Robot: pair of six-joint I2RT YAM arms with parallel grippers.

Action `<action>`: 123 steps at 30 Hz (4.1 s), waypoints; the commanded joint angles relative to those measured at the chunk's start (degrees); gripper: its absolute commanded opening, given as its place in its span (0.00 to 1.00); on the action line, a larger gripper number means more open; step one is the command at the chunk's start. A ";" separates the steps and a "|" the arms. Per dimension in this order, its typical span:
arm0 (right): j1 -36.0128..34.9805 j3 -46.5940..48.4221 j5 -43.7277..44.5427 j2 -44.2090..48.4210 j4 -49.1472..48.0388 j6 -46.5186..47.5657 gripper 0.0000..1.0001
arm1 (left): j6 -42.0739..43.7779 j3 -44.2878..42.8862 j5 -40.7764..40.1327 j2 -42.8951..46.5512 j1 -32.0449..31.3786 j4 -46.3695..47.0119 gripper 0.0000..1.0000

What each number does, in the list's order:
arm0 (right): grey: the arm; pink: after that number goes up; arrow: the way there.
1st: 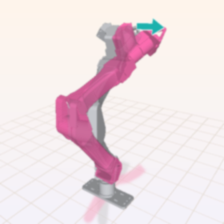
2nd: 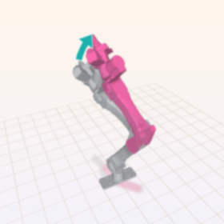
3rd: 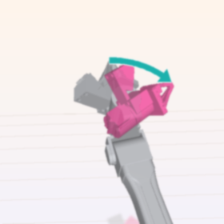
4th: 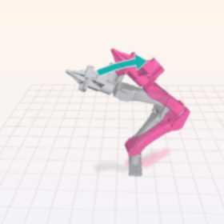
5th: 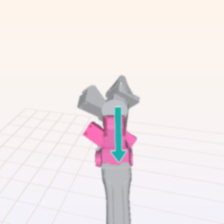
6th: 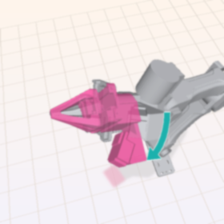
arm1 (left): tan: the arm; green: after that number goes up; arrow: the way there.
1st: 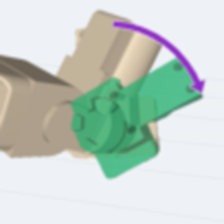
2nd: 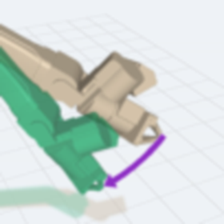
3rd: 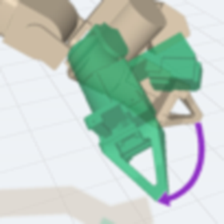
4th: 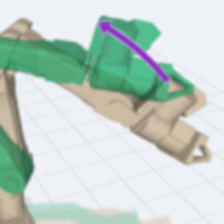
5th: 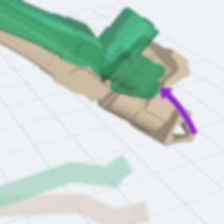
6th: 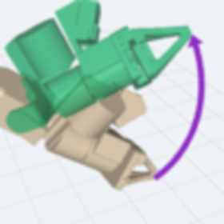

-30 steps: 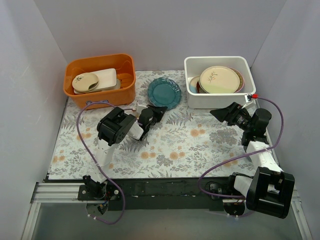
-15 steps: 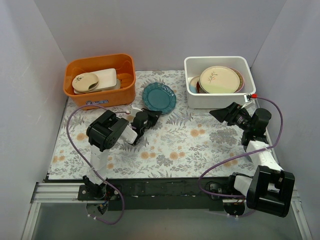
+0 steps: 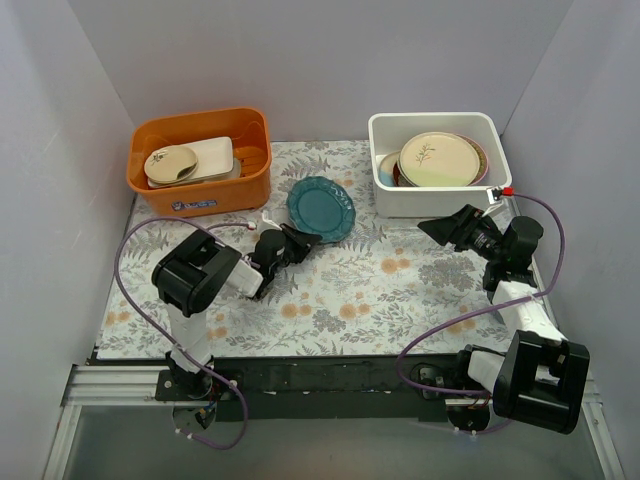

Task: Place the plates into the plastic bin on the countertop
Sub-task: Pick up the plate at the center of the board, then place the plate in the plastic bin.

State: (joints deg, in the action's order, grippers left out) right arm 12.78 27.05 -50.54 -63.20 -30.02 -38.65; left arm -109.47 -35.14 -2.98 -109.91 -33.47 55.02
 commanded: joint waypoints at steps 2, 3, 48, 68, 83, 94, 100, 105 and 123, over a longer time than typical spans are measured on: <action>0.23 2.75 -3.33 -1.14 -3.73 -0.46 0.91 | 3.21 3.22 7.46 7.42 -0.10 2.80 0.00; 0.32 2.83 -3.94 -1.66 -3.73 -0.37 0.91 | 3.38 3.58 7.99 9.25 -0.19 2.63 0.00; -6.88 4.07 -6.23 -19.41 -4.26 2.35 0.91 | 9.81 4.19 20.47 35.38 -0.10 -16.36 0.00; -12.69 -6.66 -3.95 -24.68 -3.46 7.98 0.83 | 6.29 13.51 17.05 30.46 -0.10 -18.20 0.00; -17.34 -8.68 -2.72 -31.19 -9.53 5.70 0.77 | 4.88 15.01 17.75 24.83 -0.10 -14.60 0.00; -21.12 -8.59 -3.16 -35.94 -16.73 0.43 0.69 | 4.18 13.34 22.40 18.16 -0.80 -7.31 0.00; -22.44 -8.50 -3.68 -36.47 -19.90 -1.86 0.58 | 4.26 11.93 22.94 14.64 -2.56 -5.01 0.00; -22.53 -8.76 -3.95 -36.29 -21.39 -2.48 0.27 | 4.79 11.67 22.15 15.60 -2.74 -5.54 0.00; -22.53 -10.26 -4.39 -32.96 -25.09 -4.94 0.01 | 10.42 11.05 19.07 21.22 -2.82 -14.32 0.00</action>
State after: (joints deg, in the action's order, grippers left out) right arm -6.90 17.39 -46.81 -98.94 -50.17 -44.29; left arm -99.94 -21.37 14.48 -92.09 -34.24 42.28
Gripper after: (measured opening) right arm 0.113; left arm 0.065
